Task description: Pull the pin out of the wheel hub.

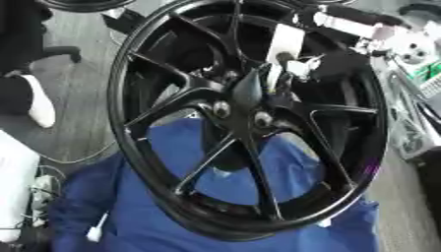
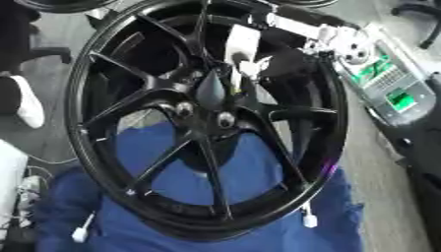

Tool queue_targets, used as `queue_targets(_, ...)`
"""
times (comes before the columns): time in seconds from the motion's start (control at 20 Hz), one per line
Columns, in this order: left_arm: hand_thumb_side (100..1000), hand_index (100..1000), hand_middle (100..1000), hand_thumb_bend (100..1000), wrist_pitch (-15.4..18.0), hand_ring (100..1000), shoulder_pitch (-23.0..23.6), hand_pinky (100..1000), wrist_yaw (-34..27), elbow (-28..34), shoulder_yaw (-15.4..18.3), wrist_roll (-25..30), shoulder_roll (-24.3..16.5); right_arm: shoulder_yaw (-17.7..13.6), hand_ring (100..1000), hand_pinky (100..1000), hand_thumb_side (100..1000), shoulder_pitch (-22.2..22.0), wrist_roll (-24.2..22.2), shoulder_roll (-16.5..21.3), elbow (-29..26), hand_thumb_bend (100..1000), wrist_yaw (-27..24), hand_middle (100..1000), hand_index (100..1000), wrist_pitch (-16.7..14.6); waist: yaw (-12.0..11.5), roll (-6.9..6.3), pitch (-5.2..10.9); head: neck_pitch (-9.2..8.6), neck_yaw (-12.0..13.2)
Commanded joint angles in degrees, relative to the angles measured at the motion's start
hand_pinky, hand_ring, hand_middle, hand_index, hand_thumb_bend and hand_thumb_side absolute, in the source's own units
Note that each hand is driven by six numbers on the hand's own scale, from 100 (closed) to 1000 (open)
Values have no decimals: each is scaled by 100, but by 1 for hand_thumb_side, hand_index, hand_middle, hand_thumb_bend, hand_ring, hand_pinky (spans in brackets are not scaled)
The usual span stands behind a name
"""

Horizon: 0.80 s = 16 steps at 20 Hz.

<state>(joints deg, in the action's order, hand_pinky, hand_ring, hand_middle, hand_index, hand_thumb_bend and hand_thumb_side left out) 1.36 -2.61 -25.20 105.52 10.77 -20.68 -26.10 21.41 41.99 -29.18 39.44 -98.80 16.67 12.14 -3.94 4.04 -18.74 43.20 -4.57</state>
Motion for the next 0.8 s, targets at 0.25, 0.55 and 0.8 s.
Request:
queue_targets(0.25, 808, 788, 730, 190, -2, 751, -54, 789, -8, 43, 50, 6, -72, -94, 689, 855, 375, 65, 166, 175, -81, 100, -198, 389, 693, 166, -8, -37, 85, -24, 34)
queue_targets(0.55, 807, 788, 730, 189, 0, 751, -47, 789, -6, 33, 58, -3, -75, -114, 552, 772, 282, 76, 341, 211, -142, 100, -406, 293, 580, 333, -16, -30, 99, -15, 31)
queue_targets(0.8, 807, 788, 731, 189, 1, 750, -37, 790, -6, 25, 60, -13, -78, -191, 506, 740, 211, 101, 502, 254, -257, 100, -716, 259, 540, 562, -15, -32, 121, 1, 31)
